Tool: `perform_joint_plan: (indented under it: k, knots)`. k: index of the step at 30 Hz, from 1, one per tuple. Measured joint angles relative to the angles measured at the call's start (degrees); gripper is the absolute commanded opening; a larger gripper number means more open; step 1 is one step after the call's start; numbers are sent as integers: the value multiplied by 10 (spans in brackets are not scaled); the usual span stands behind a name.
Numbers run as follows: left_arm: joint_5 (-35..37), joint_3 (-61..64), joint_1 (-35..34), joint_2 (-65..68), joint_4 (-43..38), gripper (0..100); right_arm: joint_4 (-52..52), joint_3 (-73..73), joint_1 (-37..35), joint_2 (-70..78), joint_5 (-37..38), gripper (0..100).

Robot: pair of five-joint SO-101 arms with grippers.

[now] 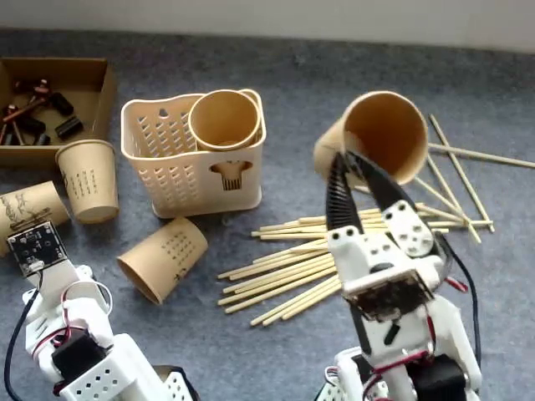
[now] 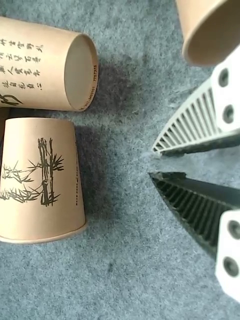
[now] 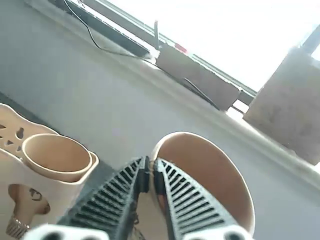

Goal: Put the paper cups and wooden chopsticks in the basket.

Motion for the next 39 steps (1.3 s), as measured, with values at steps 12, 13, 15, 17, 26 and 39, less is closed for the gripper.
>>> perform_joint_plan:
  k: [12, 13, 15, 17, 26, 39]
  knots:
    - [0, 0, 0, 0, 0, 71, -233, 19, -92, 174, 84, 5]
    - [0, 0, 0, 0, 0, 71, -253, 19, -99, 187, 84, 5]
    - [0, 0, 0, 0, 0, 71, -290, 19, -114, 215, 84, 5]
    - [0, 0, 0, 0, 0, 71, -318, 19, -129, 243, 84, 5]
    - [0, 0, 0, 0, 0, 71, -406, 19, -181, 365, 87, 5]
    - [0, 0, 0, 0, 0, 71, -417, 19, -200, 433, 87, 5]
